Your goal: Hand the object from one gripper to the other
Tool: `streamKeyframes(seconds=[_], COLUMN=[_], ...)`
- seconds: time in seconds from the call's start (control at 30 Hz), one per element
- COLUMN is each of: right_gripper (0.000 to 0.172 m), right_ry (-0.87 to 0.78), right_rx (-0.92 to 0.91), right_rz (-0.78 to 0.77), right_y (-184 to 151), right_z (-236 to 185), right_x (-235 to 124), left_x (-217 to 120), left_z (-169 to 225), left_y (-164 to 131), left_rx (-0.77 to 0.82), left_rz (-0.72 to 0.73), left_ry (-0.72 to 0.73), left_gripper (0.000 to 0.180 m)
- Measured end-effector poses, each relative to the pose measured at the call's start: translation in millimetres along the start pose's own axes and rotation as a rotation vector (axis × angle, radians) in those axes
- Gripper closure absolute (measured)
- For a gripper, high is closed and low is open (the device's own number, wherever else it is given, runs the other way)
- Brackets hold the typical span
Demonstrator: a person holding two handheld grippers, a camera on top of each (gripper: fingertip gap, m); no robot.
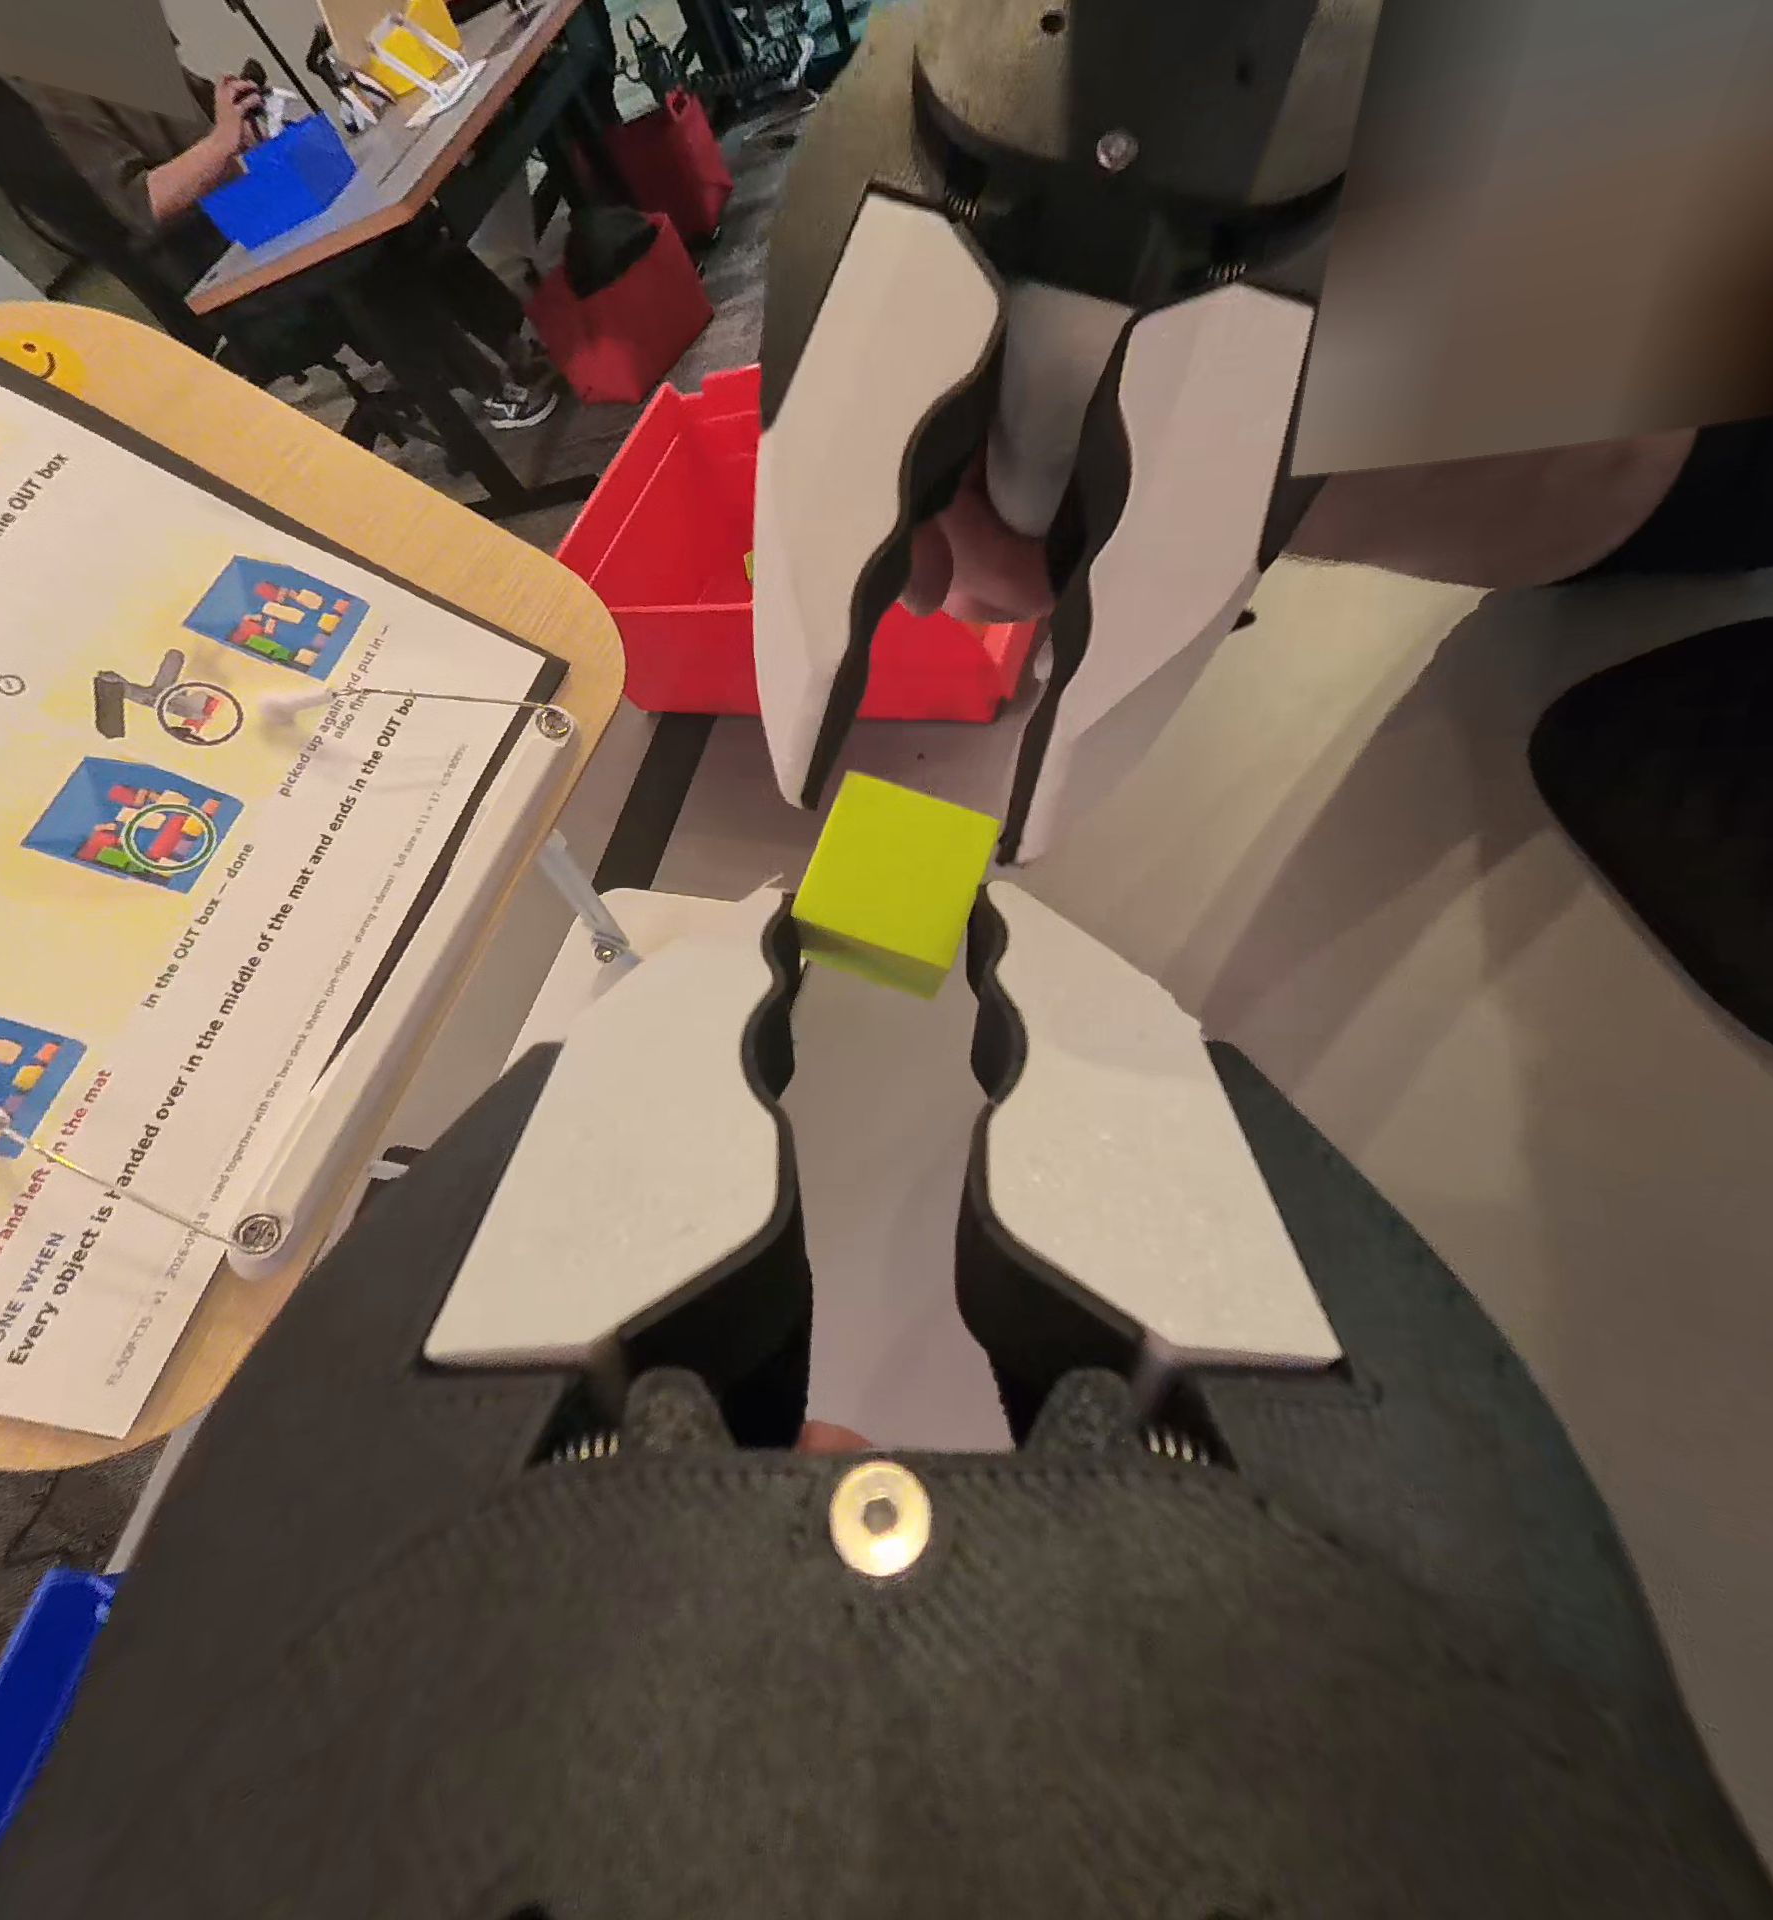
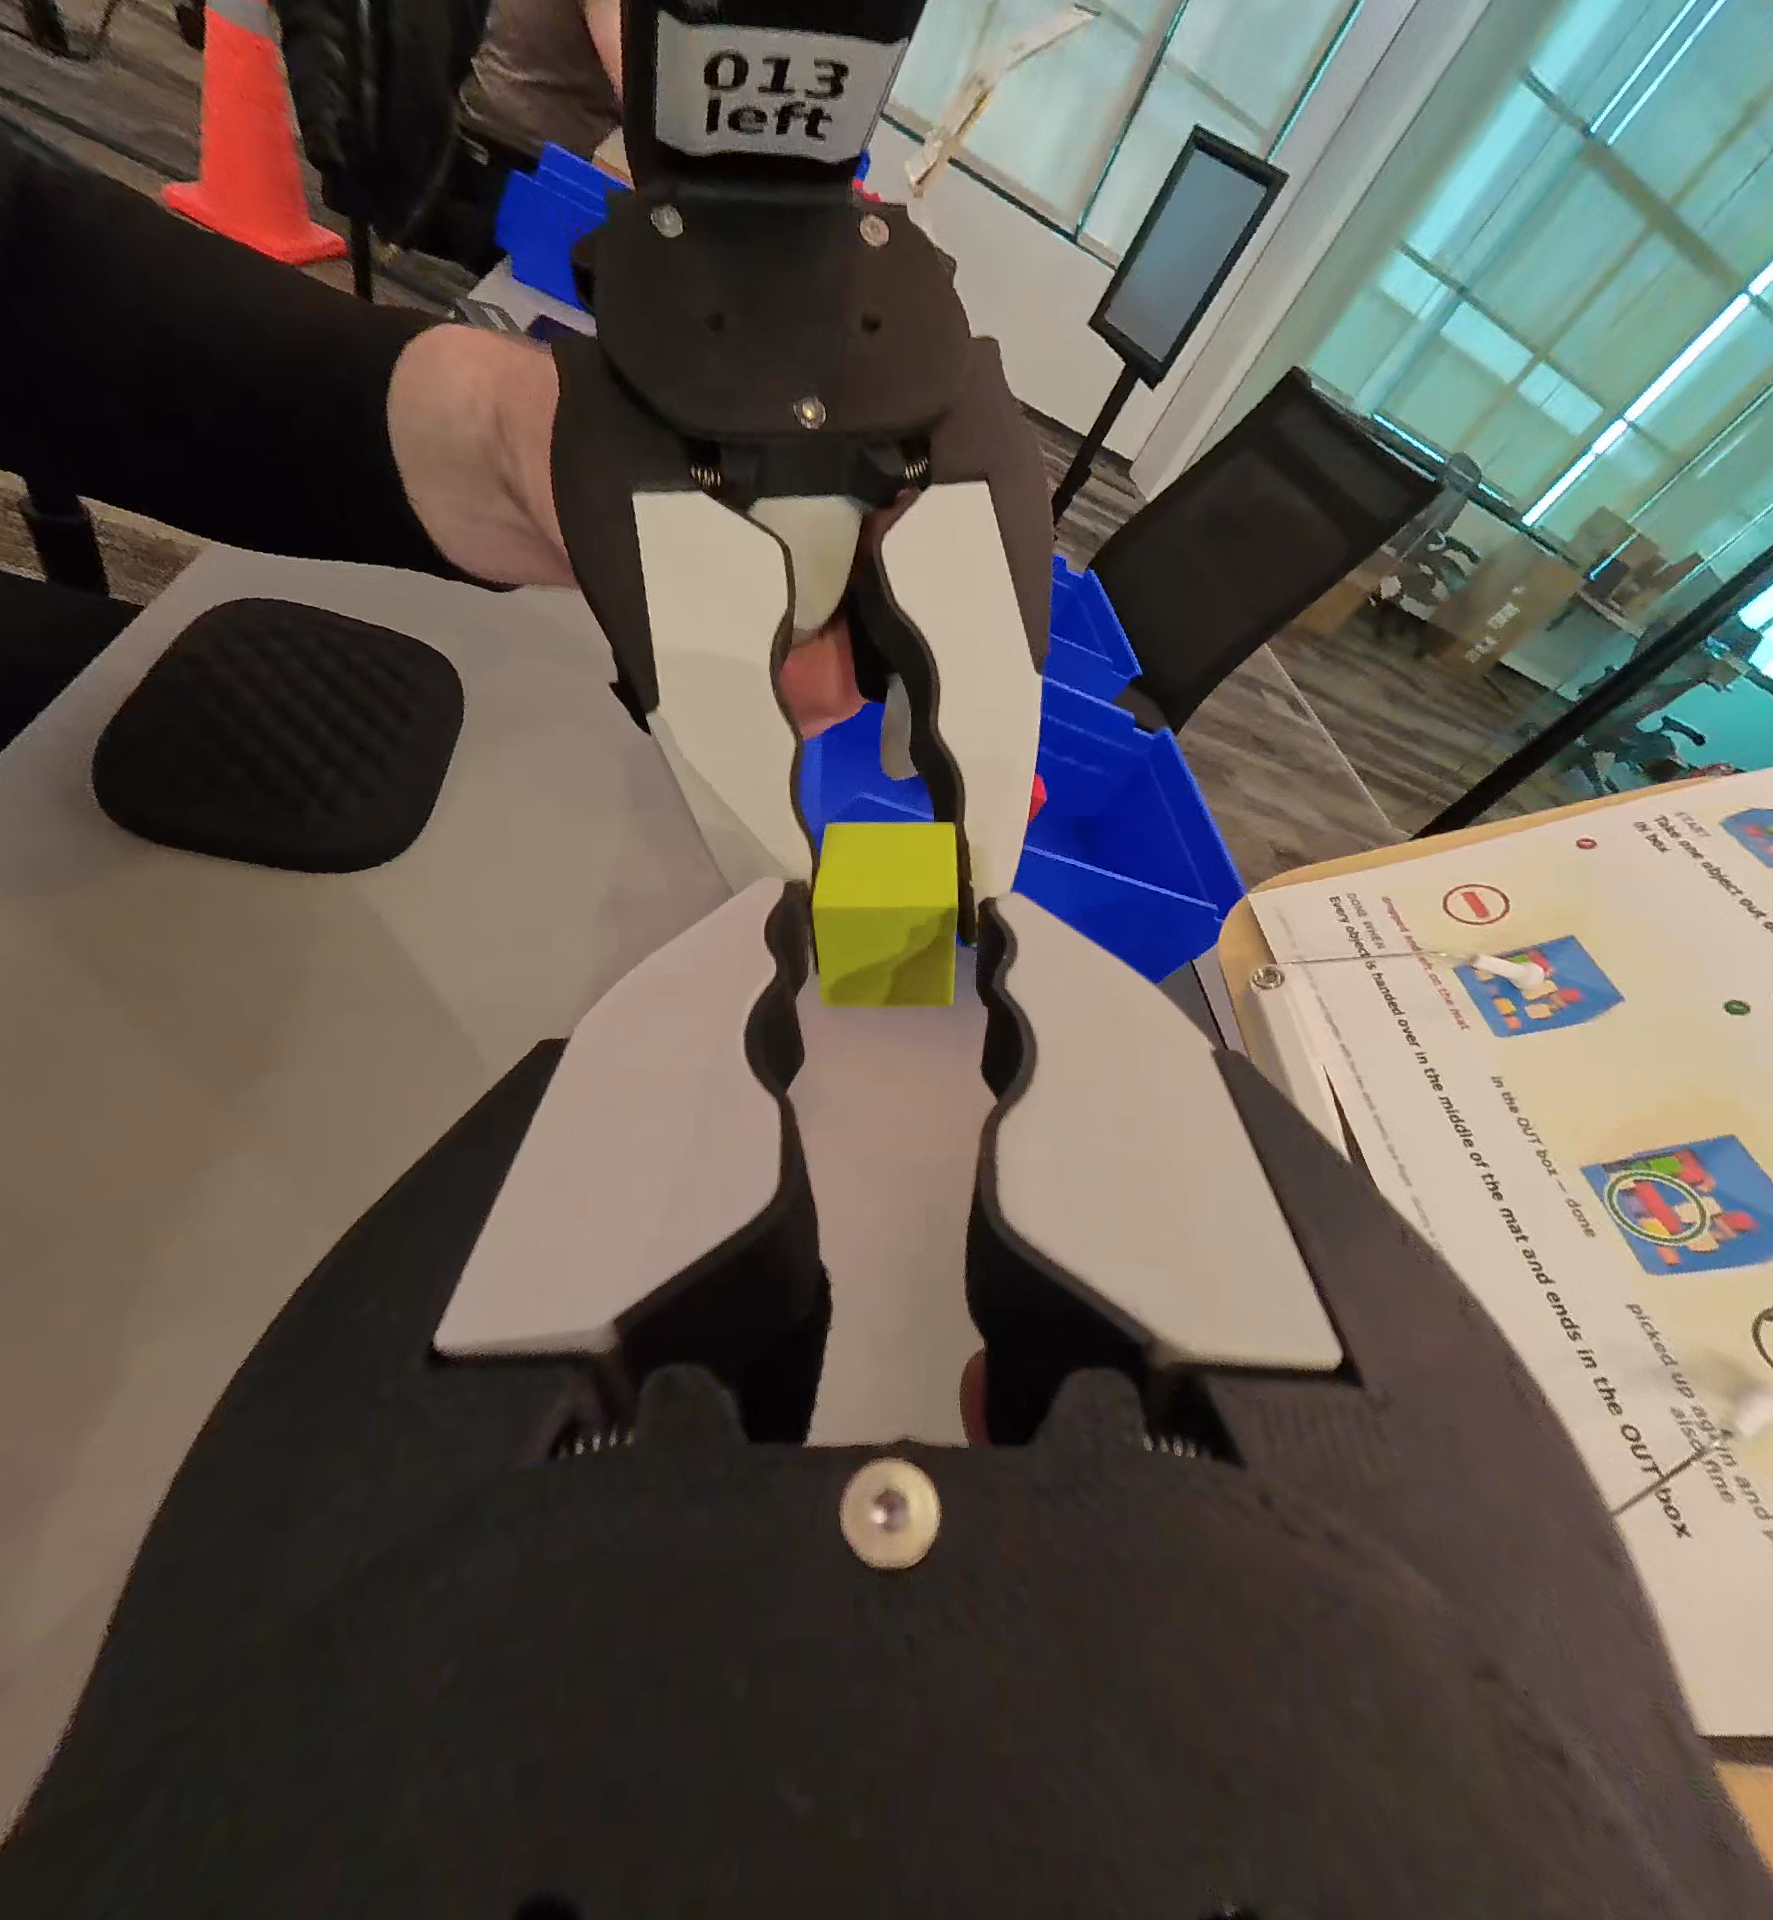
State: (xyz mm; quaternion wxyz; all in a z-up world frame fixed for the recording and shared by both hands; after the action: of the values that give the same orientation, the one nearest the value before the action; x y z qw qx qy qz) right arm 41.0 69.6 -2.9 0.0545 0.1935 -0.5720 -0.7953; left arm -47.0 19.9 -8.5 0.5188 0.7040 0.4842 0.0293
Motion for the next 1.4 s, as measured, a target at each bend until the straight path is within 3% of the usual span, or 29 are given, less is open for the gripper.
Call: streamKeyframes(seconds=[0.33,0.53,0.7,0.83,0.97,1.23,1.4], right_gripper=[0.15,0.151,0.151,0.151,0.15,0.15,0.15], right_ry=[0.017,-0.154,-0.476,-0.538,-0.447,-0.376,-0.32], right_rx=[0.017,0.1,0.341,0.596,0.801,0.995,1.056], right_rz=[-0.028,-0.226,-0.702,-1.024,-1.248,-1.491,-1.516], right_y=[0.5,-11.1,-99.8,-175.9,-220.7,-269.0,-289.4], right_z=[3.2,56.7,121.1,136.1,116.5,100.7,99.7], right_x=[-7.6,-83.2,-172.7,-216.9,-244.7,-256.3,-250.2], left_x=[1.9,-15.6,-17.3,-9.1,-6.1,-4.0,-8.9], left_z=[1.6,-12.9,-7.8,-0.8,2.7,4.7,4.0], left_y=[0.4,-4.9,-18.5,-24.6,-26.4,-33.3,-42.5], left_rx=[-0.008,-0.05,-0.047,-0.045,-0.028,-0.03,-0.032], left_rz=[0.032,0.051,-0.002,-0.035,-0.054,-0.076,-0.111], left_ry=[0.016,0.079,0.064,0.049,0.045,0.026,0.04], left_gripper=[0.15,0.15,0.156,0.156,0.156,0.156,0.155])
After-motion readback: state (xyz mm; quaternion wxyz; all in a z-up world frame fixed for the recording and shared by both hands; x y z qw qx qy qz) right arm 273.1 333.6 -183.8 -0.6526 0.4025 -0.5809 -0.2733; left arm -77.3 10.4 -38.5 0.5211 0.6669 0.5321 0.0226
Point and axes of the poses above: each gripper's, where its closed fingertips meet, x out along the fingers, y out of its top, z = x × y across the jaws, the point moved 6 cm from there along -x, back along the fingers, and after that the axes turned 9 degrees about x, right-handed, at the moved point
